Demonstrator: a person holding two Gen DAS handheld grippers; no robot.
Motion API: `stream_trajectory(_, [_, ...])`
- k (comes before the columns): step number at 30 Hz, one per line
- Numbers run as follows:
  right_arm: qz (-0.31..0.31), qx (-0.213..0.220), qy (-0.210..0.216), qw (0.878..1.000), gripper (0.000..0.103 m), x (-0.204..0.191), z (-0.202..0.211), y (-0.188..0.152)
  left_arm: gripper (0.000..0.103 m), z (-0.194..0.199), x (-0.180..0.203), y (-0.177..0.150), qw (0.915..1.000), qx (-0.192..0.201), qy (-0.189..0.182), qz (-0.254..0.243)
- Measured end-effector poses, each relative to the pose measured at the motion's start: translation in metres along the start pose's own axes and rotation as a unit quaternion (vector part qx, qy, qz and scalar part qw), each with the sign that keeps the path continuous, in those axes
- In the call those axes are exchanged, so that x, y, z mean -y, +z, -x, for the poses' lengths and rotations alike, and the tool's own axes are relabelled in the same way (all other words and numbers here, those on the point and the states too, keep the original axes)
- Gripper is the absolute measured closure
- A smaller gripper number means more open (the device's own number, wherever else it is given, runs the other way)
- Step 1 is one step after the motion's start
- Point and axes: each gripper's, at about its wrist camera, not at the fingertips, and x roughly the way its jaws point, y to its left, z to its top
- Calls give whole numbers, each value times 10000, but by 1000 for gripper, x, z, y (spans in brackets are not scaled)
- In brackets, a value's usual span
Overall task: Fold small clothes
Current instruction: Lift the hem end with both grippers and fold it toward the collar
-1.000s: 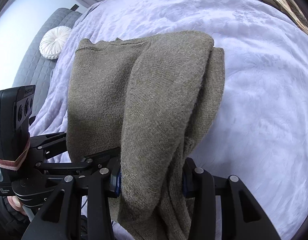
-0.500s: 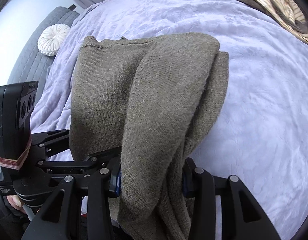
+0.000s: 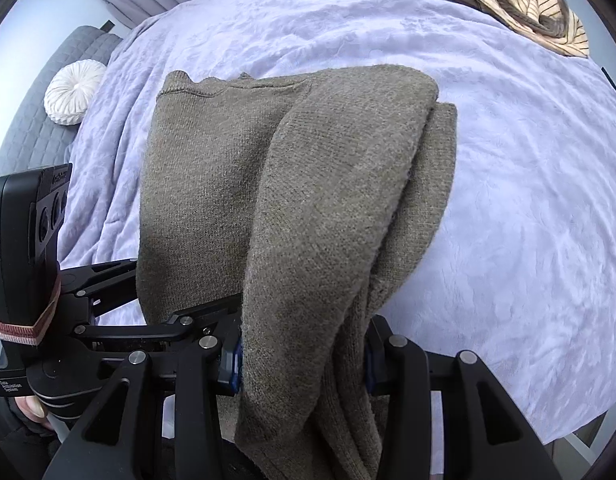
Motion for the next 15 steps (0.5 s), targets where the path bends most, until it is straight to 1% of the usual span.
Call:
stream_trajectory(4, [221, -129, 93, 9996, 57, 1, -8, 2, 59, 0, -6, -5, 9996, -18, 12, 277])
stream_trajectory(8, [384, -180, 280, 9987, 57, 5, -16, 5, 58, -1, -8, -14, 9989, 44, 163, 446])
stream_trajectory(15, [622, -394, 511, 9960, 57, 14, -36, 2, 59, -12, -1, -27, 9968, -119, 439, 651])
